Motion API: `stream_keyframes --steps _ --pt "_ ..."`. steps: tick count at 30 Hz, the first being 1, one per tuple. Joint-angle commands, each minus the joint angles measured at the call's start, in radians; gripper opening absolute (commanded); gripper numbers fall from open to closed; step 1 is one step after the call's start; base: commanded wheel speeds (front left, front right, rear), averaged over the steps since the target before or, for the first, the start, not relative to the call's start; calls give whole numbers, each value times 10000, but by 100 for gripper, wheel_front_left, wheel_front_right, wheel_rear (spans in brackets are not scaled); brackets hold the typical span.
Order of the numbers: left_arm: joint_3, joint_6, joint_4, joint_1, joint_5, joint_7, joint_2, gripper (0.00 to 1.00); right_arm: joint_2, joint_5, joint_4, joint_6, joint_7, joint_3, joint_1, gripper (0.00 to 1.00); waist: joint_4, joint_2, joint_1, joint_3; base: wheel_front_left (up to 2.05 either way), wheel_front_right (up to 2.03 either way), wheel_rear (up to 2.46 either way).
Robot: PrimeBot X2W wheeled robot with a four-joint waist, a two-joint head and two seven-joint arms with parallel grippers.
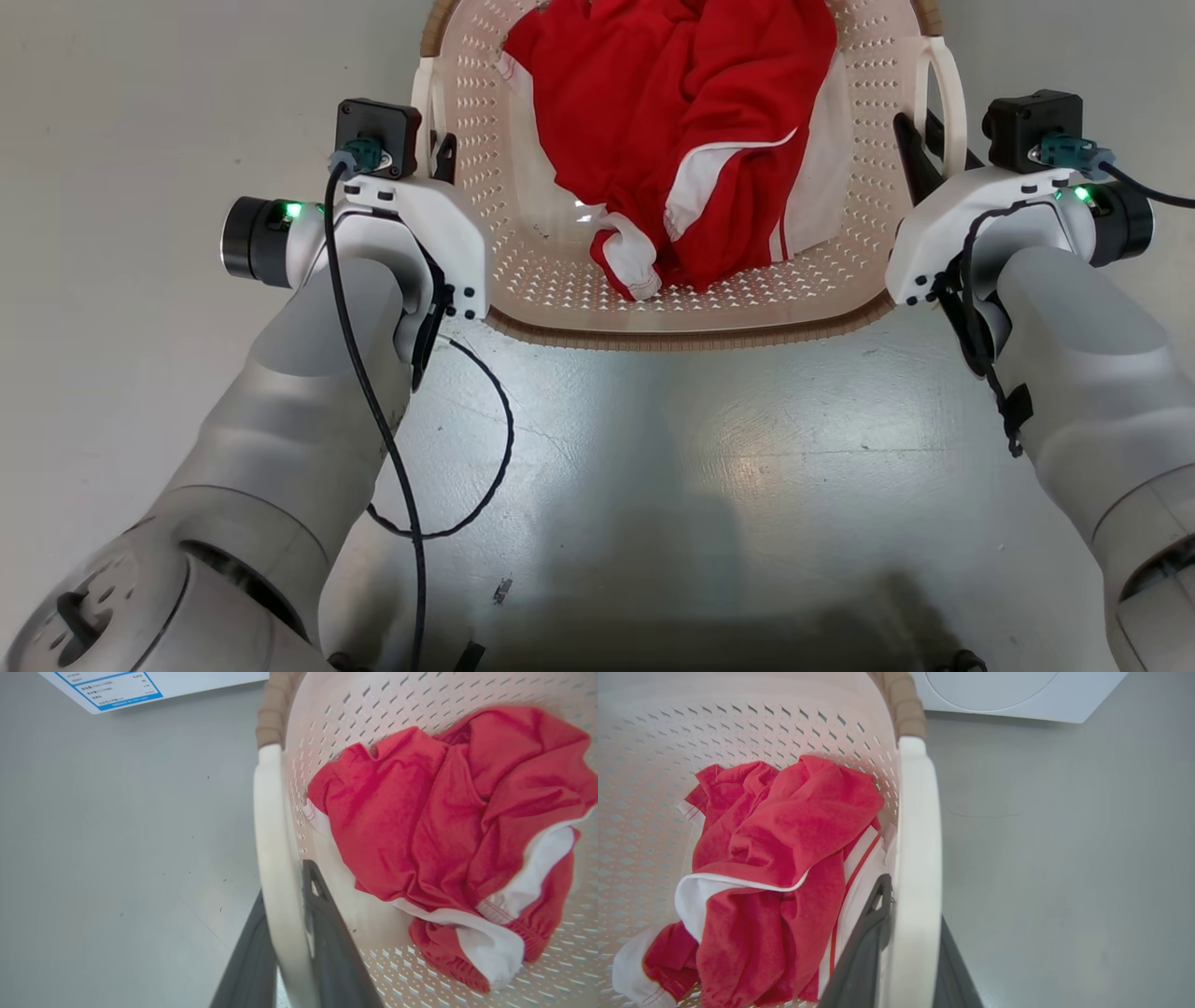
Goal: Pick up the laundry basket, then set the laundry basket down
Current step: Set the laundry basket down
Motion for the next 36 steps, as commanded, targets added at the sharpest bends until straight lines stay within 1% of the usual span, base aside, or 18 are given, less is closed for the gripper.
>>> stream_keyframes --steps 1,16,36 --pt "118 98 2 -263 55 -114 353 0 -39 -204 -34 73 -100 121 299 0 21 0 0 40 0 0 0" --pt "203 34 19 -376 55 -147 319 0 -137 -524 -32 73 -105 -214 225 0 68 0 0 302 0 0 0" --pt "442 97 -176 -428 278 -150 322 0 -160 -928 -31 73 -106 -673 144 0 72 0 0 561 0 0 0"
